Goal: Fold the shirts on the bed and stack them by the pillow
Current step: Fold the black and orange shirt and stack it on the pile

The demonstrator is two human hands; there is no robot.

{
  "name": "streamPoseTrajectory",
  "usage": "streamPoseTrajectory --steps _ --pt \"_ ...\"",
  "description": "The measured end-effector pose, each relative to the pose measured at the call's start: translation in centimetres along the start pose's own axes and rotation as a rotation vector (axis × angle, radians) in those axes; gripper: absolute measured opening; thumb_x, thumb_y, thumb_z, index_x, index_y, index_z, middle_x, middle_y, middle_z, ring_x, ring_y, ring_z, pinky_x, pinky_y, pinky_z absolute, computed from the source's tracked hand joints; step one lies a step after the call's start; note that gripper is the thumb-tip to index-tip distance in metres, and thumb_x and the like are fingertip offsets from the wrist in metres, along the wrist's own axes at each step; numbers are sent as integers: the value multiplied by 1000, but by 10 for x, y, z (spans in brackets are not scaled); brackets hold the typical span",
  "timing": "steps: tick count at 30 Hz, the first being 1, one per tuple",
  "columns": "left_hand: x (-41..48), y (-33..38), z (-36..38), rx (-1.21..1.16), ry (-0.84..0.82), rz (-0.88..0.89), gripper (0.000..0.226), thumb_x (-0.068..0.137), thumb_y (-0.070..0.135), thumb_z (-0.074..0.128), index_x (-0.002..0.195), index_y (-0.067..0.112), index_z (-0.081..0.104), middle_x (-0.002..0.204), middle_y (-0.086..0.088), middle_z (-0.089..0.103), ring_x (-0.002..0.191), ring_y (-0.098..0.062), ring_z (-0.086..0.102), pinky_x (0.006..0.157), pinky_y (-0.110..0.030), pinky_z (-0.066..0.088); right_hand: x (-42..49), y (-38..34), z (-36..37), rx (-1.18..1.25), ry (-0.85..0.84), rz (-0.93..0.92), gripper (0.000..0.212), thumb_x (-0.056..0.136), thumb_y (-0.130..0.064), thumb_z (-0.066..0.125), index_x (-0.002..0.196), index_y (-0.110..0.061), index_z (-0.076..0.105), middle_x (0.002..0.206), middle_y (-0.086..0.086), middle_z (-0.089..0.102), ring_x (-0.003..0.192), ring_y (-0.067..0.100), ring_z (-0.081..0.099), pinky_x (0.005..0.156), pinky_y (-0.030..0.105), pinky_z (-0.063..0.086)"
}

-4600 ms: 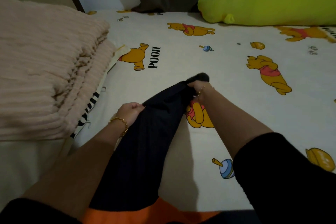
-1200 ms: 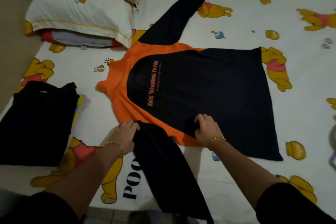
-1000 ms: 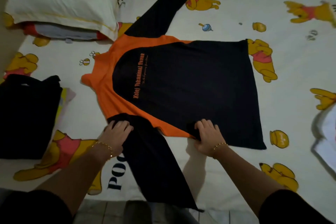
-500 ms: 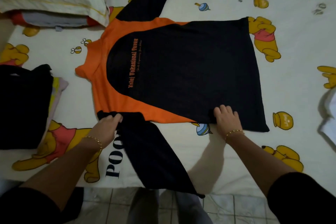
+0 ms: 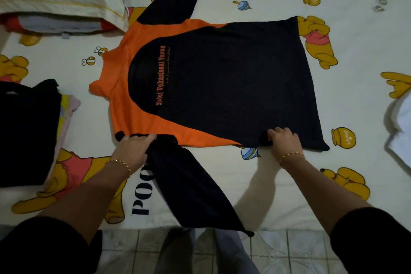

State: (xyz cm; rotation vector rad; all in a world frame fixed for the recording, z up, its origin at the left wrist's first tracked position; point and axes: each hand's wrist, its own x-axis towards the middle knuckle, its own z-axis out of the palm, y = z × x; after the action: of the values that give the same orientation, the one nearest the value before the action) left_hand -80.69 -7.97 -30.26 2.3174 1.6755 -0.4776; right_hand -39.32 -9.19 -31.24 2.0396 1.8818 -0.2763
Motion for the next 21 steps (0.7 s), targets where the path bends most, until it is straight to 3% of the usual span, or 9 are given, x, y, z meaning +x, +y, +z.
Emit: streamPoseTrajectory --steps 4,8,10,13,17,21 --pt "-10 -7 -11 -152 -82 18 52 83 5 49 132 23 45 108 -5 65 97 -26 59 84 -31 41 -17 15 -7 -7 -33 -18 39 84 1 45 114 -21 53 113 2 57 108 24 48 89 34 39" --pt "-36 -8 -16 -118 -196 86 52 83 12 49 132 27 44 101 -2 66 90 -21 61 72 -26 42 -46 18 -6 27 -204 -58 41 88 -2 43 123 -22 52 125 4 56 115 25 50 96 36 40" --pt "-44 -12 -14 -125 -242 89 48 81 15 51 127 30 48 98 0 67 87 -19 62 74 -27 46 -55 17 -3 29 -281 -85 40 91 -5 41 126 -21 50 129 6 53 118 25 49 100 37 39" --pt "-36 -19 -14 -255 -173 20 40 79 10 52 115 28 51 100 -3 67 88 -20 62 73 -30 49 -48 20 -5 -14 -262 -101 42 92 -6 40 131 -19 47 131 7 51 121 26 45 102 37 39" --pt "5 -23 -27 -510 19 -125 32 85 1 51 114 16 53 100 -9 65 87 -23 60 72 -32 49 -9 30 -21 -59 -161 -41 41 90 -9 46 130 -18 49 126 6 52 120 26 45 99 39 41" --pt "61 -29 -42 -569 161 -202 27 89 -1 49 108 15 55 96 -12 65 82 -26 60 69 -35 49 44 32 -40 -76 -54 26 41 90 -10 45 130 -18 48 125 7 52 119 28 45 98 40 39"
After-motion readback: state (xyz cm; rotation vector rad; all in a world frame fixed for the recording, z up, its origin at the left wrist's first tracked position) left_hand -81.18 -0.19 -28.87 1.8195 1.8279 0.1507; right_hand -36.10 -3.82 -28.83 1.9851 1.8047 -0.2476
